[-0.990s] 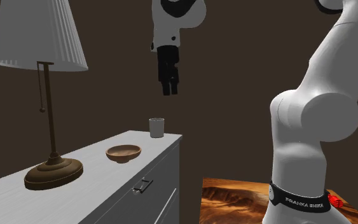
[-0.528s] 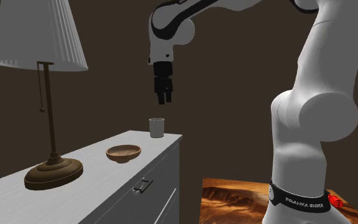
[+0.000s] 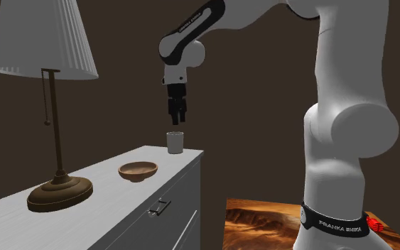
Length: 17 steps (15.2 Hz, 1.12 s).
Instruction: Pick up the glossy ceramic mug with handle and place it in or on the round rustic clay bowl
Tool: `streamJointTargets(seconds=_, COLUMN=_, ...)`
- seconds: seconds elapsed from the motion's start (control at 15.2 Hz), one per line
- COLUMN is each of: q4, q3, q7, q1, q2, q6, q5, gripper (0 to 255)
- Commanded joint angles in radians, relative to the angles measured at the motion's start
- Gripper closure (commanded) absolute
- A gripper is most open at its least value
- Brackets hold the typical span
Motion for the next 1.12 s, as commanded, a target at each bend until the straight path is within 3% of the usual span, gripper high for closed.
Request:
streamJointTargets(seconds=0.0, q4=0.053, q3=-0.016, q7=-0.046, q1=-0.013, q2=0.075, q6=0.022, q5=0.029, gripper=0)
streamJointTargets(seconds=0.73, q4=0.488, q3=-0.02, q7=-0.264, q1=-0.168, q2=0.517, q6=0.012, q5=0.212, gripper=0)
streamJointTargets(seconds=1.06, q4=0.453, q3=-0.013, q7=-0.271, q1=-0.173, q2=0.539, q6=0.068, q5=0.222, gripper=0)
